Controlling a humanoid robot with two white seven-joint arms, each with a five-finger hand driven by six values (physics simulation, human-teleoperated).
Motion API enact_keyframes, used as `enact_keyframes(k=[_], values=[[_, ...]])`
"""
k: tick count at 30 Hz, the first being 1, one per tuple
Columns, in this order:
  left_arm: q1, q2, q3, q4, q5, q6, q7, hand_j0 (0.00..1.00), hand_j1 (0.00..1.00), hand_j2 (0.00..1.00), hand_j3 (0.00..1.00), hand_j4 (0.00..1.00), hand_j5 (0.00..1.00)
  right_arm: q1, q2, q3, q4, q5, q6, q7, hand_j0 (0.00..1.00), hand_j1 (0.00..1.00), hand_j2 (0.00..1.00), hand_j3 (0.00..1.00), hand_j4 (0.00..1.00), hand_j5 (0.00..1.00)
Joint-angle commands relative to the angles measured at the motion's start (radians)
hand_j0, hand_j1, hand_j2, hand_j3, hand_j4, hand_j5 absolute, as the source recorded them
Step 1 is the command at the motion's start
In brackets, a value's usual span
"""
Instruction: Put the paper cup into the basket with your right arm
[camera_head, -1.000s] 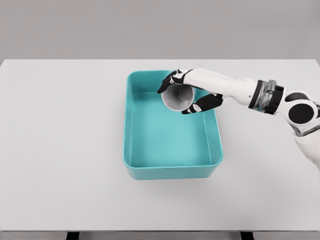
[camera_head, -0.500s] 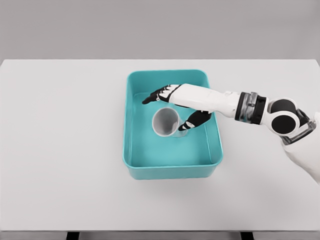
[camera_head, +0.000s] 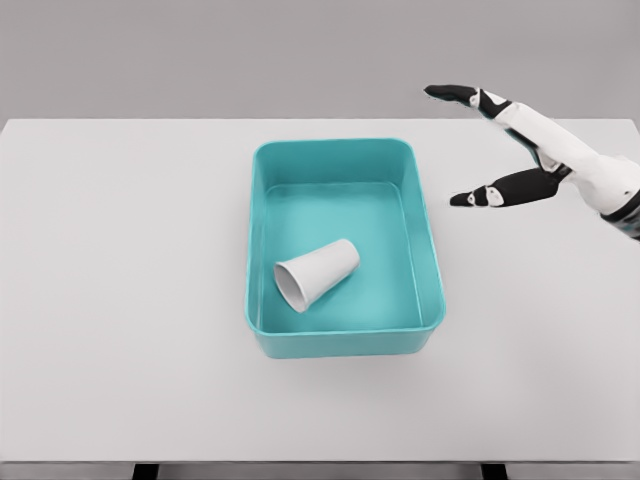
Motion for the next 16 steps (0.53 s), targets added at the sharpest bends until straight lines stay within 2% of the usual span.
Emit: enact_keyframes(k=[1,5,8,16], values=[[0.000,0.000,-0.001,0.000,0.001,0.000,-0.001,1.00,1.00,1.00,1.00,1.00,1.00,0.006,-0.004,-0.048,0.046,-0.018,-0.001,0.000,1.00,1.00,1.00,1.00,1.00,1.00],[0.000,0.000,0.001,0.000,0.001,0.000,-0.001,1.00,1.00,1.00,1.00,1.00,1.00,0.071,0.008,-0.148,0.076,0.033,0.012,0.000,1.00,1.00,1.00,1.00,1.00,1.00],[0.000,0.000,-0.001,0.000,0.001,0.000,-0.001,1.00,1.00,1.00,1.00,1.00,1.00,0.071,0.008,-0.154,0.118,0.033,0.015,0.000,1.00,1.00,1.00,1.00,1.00,1.00],[0.000,0.000,-0.001,0.000,0.001,0.000,0.001,1.00,1.00,1.00,1.00,1.00,1.00,0.068,0.014,-0.163,0.141,0.029,0.015,0.000,1.00,1.00,1.00,1.00,1.00,1.00]])
